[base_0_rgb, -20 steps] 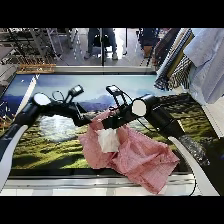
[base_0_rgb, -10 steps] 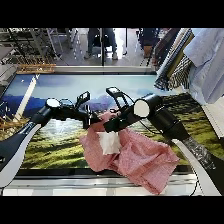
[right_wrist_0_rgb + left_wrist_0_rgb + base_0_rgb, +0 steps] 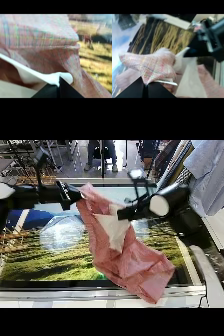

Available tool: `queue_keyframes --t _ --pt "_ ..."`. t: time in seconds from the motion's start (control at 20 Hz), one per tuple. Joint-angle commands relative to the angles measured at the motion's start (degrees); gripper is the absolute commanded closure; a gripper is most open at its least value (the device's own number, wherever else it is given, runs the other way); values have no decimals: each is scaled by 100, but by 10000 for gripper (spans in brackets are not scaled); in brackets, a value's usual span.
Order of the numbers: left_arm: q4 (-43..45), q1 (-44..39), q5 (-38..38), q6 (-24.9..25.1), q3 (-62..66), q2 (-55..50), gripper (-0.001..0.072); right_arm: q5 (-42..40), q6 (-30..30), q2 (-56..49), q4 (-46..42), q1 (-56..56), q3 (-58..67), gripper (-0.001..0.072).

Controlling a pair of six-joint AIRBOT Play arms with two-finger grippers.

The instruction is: Fold the clothes and pants, and hang the long-sleeved shirts on hangers.

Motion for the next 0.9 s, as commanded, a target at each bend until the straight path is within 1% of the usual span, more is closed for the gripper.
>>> queue_keyframes --t 0.0,0.05,0.1,0.2,0.25,0.3,0.35,0.4,0.45,0.5,0.6,0.65,0.7,0.75,0.85 --pt "1751 -105 219 -2164 284 686 698 -162 236 2 -505 138 1102 692" --pt "2343 -98 352 -2817 282 660 698 -173 297 0 -549 136 1115 692" --pt "2647 -59 334 -3147 282 570 698 -199 369 -22 -557 96 1010 692" --pt "2734 -63 205 -3534 282 249 698 -363 387 -160 -498 81 673 691" --pt "2732 -111 210 -3659 282 55 696 -461 387 -289 -341 103 555 691" --pt "2734 -138 197 -3679 282 -111 680 -616 382 -459 -109 140 472 691" --pt "2736 -144 68 -3679 282 -260 575 -780 356 -647 35 214 437 691" --pt "2787 -111 -170 -3679 282 -358 393 -938 332 -828 61 308 437 690" --pt "3049 -4 -540 -3711 282 -420 282 -1078 313 -1001 59 404 435 690" --pt "3633 166 -966 -3851 280 -444 306 -1172 271 -1167 57 498 431 690" --pt "5434 686 -1759 -4345 275 -439 308 -1187 157 -1445 57 627 431 690" --pt "6253 1064 -1989 -4564 232 -424 308 -1187 111 -1552 63 664 431 690" --pt "6835 1530 -2000 -4767 111 -380 308 -1189 11 -1652 61 673 431 690" --pt "7106 2118 -1858 -4868 -50 -332 307 -1191 9 -1725 63 673 417 690" --pt "6909 3300 -1283 -4962 -269 -352 305 -1198 -162 -1797 52 671 374 689"
